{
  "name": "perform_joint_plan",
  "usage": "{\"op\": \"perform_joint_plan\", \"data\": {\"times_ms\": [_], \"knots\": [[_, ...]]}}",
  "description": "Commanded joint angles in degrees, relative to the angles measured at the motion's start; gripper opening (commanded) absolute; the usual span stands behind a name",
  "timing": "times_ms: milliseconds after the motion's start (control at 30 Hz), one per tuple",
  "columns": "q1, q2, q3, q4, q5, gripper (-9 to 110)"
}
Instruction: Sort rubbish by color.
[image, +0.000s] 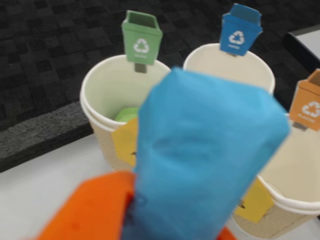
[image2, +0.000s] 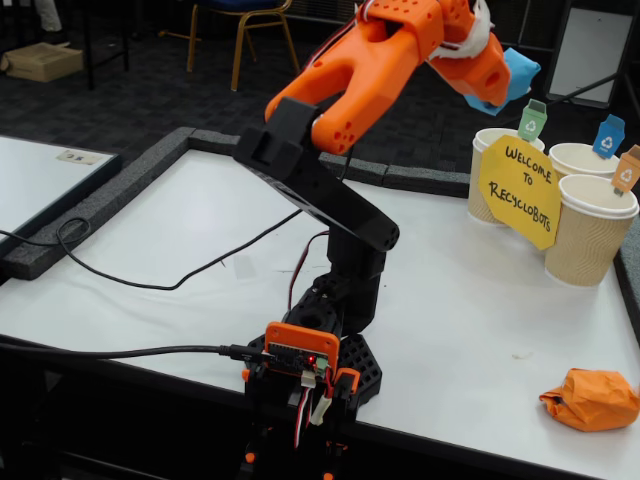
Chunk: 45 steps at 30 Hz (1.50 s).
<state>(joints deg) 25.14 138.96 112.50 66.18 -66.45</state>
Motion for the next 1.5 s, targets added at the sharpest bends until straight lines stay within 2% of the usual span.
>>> {"op": "perform_joint_plan", "data": {"times_ms": [0, 367, 567, 767, 1067, 1467], "knots": [[-1.1, 2.8, -5.0, -3.6, -1.0, 0], [1.6, -4.4, -5.8, -12.9, -1.0, 0], [4.0, -16.2, -14.5, -14.9, -1.0, 0], [6.2, -27.0, -18.8, -24.1, -1.0, 0], [7.6, -43.5, -33.4, -30.8, -1.0, 0], [8.3, -55.4, -44.2, -37.0, -1.0, 0]]}}
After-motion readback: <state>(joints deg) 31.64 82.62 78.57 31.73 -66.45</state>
